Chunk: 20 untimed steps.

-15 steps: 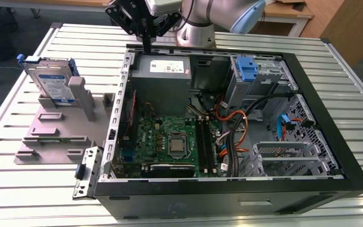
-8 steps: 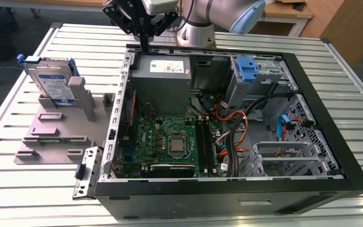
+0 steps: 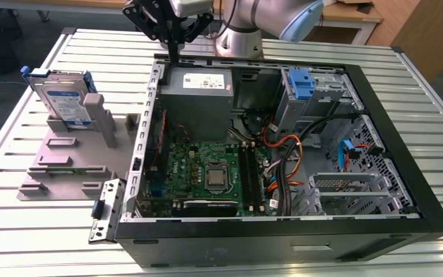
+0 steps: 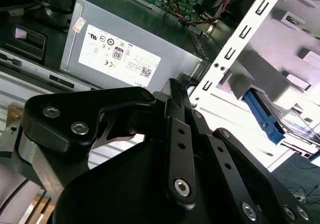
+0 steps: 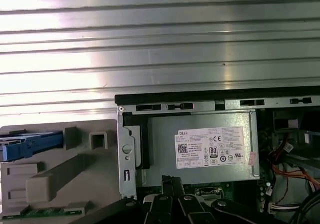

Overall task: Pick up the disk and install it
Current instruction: 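Reach for the disk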

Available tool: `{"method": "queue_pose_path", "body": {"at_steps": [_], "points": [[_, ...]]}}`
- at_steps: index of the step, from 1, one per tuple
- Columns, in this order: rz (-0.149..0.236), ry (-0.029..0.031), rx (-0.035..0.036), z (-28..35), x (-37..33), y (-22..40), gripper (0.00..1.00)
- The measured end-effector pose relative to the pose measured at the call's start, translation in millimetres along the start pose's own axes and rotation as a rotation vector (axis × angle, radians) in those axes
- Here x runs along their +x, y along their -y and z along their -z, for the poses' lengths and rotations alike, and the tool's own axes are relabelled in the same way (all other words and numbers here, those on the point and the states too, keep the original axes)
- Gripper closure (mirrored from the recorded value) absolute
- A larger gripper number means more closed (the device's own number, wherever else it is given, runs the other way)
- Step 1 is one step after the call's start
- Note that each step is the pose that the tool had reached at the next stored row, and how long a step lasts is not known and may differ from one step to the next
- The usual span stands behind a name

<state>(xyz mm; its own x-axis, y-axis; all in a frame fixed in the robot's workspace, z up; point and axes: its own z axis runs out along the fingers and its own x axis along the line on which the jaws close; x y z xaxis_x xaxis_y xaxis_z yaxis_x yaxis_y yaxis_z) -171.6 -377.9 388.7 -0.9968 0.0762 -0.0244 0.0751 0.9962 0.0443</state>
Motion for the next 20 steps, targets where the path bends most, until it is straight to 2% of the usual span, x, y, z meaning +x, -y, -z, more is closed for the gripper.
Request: {"method": "queue_pose_path", "body": {"at_steps": [9,20], "points": [[0.0,-0.0002,0.0001,-0.1,1.7,-0.8,0.89],[0.0,0.0,0.0,-1.0,9.5,-2.8,0.89]]}}
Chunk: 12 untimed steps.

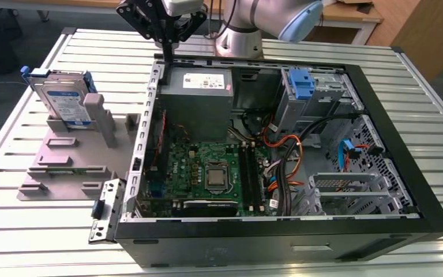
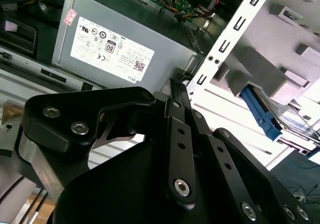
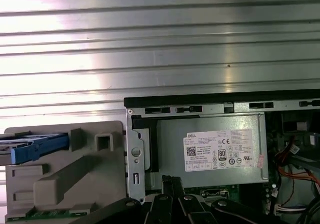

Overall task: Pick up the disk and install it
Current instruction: 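Reach for the disk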

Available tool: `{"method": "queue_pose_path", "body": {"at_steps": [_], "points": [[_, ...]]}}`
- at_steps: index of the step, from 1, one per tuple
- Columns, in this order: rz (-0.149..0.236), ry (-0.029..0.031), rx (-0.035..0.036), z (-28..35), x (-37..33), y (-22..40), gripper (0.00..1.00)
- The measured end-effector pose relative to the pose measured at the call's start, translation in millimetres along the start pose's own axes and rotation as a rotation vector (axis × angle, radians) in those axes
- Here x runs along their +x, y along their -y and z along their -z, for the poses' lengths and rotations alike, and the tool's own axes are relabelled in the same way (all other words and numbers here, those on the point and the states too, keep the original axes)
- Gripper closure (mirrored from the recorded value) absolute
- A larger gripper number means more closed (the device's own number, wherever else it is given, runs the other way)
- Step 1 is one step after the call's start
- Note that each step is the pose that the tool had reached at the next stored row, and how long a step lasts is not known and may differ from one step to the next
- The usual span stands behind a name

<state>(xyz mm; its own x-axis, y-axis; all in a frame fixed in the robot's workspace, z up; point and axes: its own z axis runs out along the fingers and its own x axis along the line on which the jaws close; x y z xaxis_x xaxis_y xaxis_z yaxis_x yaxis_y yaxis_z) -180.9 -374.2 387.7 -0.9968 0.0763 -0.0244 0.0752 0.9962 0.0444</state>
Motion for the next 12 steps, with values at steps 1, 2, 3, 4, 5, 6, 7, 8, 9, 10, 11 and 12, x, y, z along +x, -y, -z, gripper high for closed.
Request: {"method": "queue_pose_path", "body": {"at_steps": [1,2,3,4,5,6,7,8,9,10,11,12], "points": [[0.0,0.0,0.0,-0.1,0.7,-0.2,0.89],[0.0,0.0001,-0.0001,-0.3,1.2,-0.5,0.89],[0.0,0.0002,-0.0002,-0.4,1.8,-0.8,0.89],[0.0,0.0002,-0.0002,-0.6,2.3,-1.1,0.89],[0.0,0.0001,-0.0001,-0.6,2.8,-1.4,0.89],[0.0,0.0001,-0.0001,-0.8,3.3,-1.8,0.89],[0.0,0.0001,-0.0001,-0.9,3.8,-2.2,0.89],[0.0,0.0,0.0,-1.1,4.2,-2.7,0.89],[0.0,0.0,0.0,-1.2,4.6,-3.1,0.89],[0.0,0.0001,-0.0001,-1.5,5.0,-3.6,0.89],[0.0,0.0001,-0.0001,-1.6,5.4,-4.0,0.89],[0.0,0.0001,-0.0001,-1.8,5.8,-4.4,0.89]]}}
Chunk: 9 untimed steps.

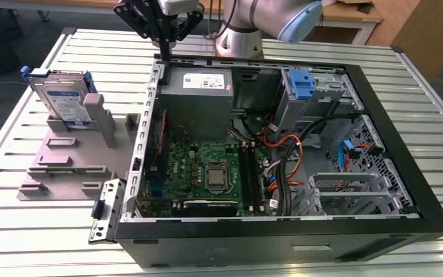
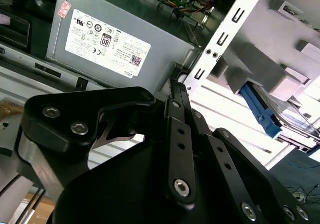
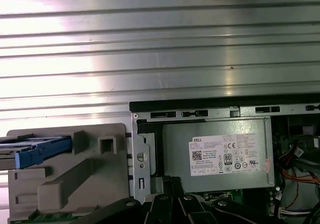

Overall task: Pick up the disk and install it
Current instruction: 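Reach for the disk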

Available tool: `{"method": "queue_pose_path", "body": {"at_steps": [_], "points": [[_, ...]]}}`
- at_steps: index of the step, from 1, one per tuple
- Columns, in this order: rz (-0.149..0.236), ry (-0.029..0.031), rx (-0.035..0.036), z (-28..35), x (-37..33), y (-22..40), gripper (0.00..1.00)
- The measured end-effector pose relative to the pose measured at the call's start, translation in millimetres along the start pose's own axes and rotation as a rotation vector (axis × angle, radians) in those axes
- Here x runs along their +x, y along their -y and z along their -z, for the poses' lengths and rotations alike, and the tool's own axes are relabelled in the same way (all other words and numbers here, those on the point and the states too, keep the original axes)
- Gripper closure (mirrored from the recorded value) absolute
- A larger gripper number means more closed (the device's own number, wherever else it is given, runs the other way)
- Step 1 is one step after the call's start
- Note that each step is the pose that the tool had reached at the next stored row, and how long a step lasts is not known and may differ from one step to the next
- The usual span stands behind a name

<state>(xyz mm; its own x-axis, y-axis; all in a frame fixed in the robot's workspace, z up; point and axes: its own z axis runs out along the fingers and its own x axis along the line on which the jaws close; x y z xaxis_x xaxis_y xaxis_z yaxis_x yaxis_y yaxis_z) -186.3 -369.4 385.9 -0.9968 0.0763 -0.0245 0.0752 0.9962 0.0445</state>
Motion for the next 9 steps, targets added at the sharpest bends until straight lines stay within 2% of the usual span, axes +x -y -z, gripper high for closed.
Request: {"method": "queue_pose_path", "body": {"at_steps": [9], "points": [[0.0,-0.0001,0.0001,-1.8,3.4,-3.7,0.89]]}}
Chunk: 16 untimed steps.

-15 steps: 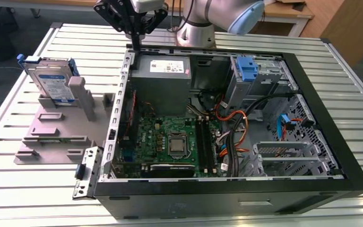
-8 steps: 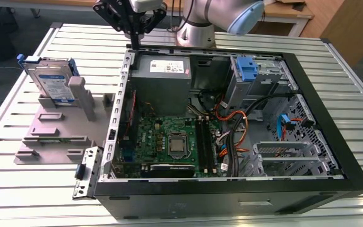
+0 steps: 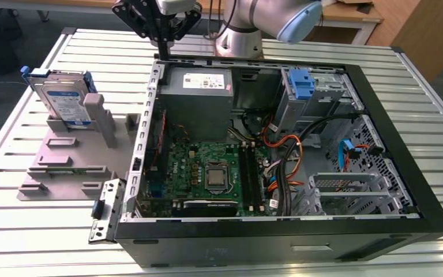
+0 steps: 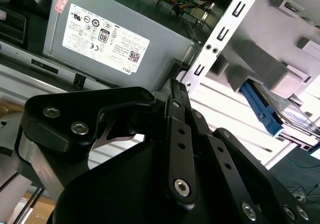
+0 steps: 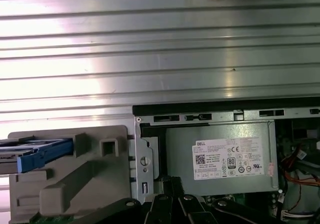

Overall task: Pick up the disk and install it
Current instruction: 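Reach for the disk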

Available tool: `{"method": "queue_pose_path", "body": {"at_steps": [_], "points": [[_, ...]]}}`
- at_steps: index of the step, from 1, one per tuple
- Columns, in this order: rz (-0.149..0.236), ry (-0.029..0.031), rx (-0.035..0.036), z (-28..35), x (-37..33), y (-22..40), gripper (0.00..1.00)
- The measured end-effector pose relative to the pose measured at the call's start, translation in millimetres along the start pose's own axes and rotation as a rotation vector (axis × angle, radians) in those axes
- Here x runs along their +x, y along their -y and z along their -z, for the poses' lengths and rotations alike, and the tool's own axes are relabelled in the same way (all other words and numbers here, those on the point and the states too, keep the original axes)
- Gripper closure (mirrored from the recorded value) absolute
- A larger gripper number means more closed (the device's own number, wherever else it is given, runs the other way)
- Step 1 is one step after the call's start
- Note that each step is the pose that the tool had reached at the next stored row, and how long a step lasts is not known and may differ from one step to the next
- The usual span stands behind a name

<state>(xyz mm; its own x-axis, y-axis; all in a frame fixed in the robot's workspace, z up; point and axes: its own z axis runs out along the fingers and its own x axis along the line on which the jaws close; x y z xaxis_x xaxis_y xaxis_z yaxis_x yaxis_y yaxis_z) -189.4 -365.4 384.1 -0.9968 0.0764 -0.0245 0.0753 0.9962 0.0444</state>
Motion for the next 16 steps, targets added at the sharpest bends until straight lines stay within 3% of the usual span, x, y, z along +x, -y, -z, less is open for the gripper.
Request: {"method": "queue_pose_path", "body": {"at_steps": [16], "points": [[0.0,0.0001,0.0,-4.1,6.3,-5.4,0.89]]}}
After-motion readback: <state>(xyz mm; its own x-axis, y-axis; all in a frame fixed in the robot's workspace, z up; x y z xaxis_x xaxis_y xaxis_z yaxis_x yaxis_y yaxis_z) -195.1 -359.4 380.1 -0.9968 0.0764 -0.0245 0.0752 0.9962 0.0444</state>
